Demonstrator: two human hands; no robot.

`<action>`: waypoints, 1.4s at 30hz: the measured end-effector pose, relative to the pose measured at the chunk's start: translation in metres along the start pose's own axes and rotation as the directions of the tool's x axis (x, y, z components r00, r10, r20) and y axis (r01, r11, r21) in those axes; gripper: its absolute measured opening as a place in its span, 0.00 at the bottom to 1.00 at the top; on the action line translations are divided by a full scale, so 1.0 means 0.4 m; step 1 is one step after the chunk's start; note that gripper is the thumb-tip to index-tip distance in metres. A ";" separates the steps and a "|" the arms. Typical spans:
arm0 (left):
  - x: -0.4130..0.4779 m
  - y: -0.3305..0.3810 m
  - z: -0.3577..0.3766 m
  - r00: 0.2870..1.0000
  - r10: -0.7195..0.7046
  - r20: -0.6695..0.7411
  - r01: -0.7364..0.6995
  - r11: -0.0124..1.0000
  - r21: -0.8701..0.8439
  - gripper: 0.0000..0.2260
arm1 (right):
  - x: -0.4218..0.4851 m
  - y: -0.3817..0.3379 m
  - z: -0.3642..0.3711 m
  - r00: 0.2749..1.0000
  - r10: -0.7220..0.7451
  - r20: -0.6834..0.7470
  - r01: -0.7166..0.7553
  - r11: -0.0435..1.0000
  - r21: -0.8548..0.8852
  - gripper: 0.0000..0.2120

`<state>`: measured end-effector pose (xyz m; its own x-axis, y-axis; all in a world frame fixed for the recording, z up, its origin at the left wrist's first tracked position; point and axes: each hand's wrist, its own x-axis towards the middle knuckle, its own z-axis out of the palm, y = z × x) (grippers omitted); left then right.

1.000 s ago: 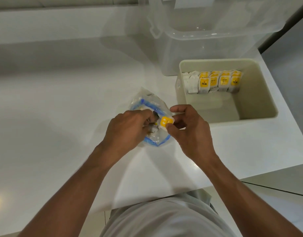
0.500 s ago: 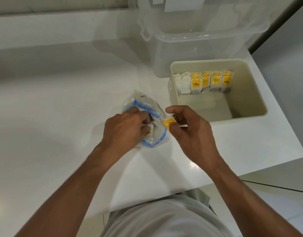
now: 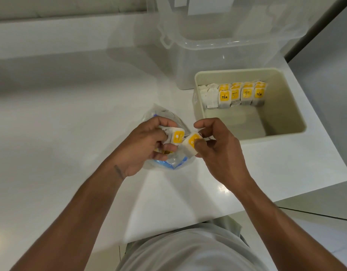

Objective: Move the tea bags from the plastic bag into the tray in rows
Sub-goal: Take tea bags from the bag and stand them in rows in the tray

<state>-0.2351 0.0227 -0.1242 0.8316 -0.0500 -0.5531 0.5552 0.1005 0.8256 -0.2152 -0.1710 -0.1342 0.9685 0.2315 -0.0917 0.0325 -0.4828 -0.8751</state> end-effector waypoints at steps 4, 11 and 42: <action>0.002 0.001 0.007 0.996 -0.062 0.070 0.077 0.967 -0.243 0.07 | 0.002 -0.002 -0.004 1.000 0.020 0.015 -0.021 0.999 0.048 0.11; 0.015 -0.016 0.026 0.997 0.071 -0.020 -0.071 0.997 -0.030 0.04 | 0.008 -0.016 -0.022 1.000 0.015 -0.003 -0.015 1.000 0.015 0.10; -0.011 0.027 -0.011 0.940 0.324 -0.108 -0.254 0.875 0.412 0.02 | 0.058 -0.058 -0.037 0.958 0.114 0.264 -0.180 0.954 0.238 0.09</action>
<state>-0.2329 0.0284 -0.1133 0.9599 0.0926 -0.2646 0.2803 -0.3083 0.9091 -0.1897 -0.1668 -0.1090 0.8660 0.3897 -0.3133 -0.2017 -0.3011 -0.9320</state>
